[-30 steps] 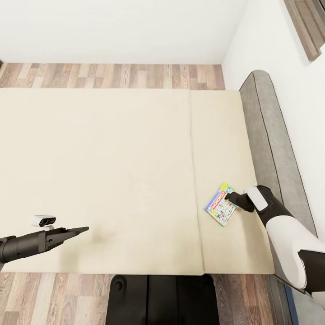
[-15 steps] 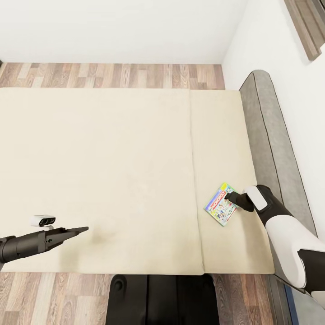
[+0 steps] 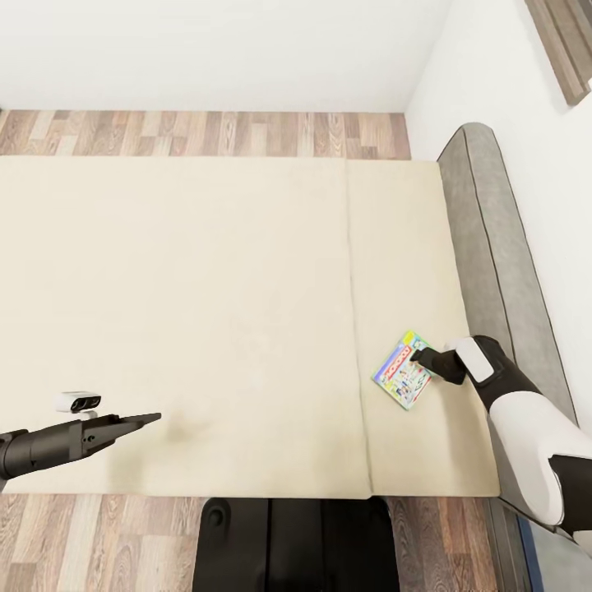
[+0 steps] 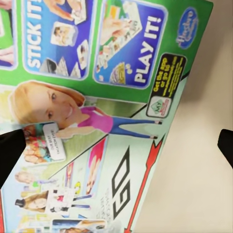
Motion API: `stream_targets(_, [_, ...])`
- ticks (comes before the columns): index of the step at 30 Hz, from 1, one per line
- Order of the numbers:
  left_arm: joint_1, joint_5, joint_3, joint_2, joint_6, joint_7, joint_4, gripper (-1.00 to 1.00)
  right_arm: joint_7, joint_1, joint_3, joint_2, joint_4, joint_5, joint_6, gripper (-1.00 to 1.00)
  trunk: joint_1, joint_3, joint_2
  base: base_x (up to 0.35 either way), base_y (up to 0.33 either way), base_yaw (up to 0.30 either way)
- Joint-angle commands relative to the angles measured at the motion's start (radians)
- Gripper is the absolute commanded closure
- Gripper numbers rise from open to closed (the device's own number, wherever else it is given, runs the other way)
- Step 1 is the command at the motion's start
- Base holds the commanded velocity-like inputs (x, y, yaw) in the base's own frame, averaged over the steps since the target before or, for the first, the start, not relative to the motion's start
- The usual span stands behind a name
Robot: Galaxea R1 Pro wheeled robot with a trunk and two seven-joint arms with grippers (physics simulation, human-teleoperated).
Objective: Put all the toys in the child's room - the three board games (two on the bed and one on the table), the two jigsaw puzzles on the table, and the tennis ball on the table - inside the toy box on the table in the child's room.
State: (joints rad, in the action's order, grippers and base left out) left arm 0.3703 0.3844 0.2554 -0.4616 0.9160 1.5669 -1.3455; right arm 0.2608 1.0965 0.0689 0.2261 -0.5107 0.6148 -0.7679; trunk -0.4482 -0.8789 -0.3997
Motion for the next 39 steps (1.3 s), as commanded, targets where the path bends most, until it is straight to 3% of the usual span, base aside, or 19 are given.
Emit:
stream_targets(1, [0.001,-0.001,-0.001,0.000,0.011,0.004,0.000,-1.00,0.000,-0.001,0.006,-0.023,0.009,0.010,0.033,-1.00,-0.002,-0.002,0.000,0.000,0.000,0.000])
stream_targets(39, [0.001,-0.001,-0.002,0.001,0.011,0.004,0.000,-1.00,-0.012,-0.001,0.006,-0.023,0.009,0.010,0.035,-1.00,-0.002,-0.004,0.000,0.000,0.000,0.000])
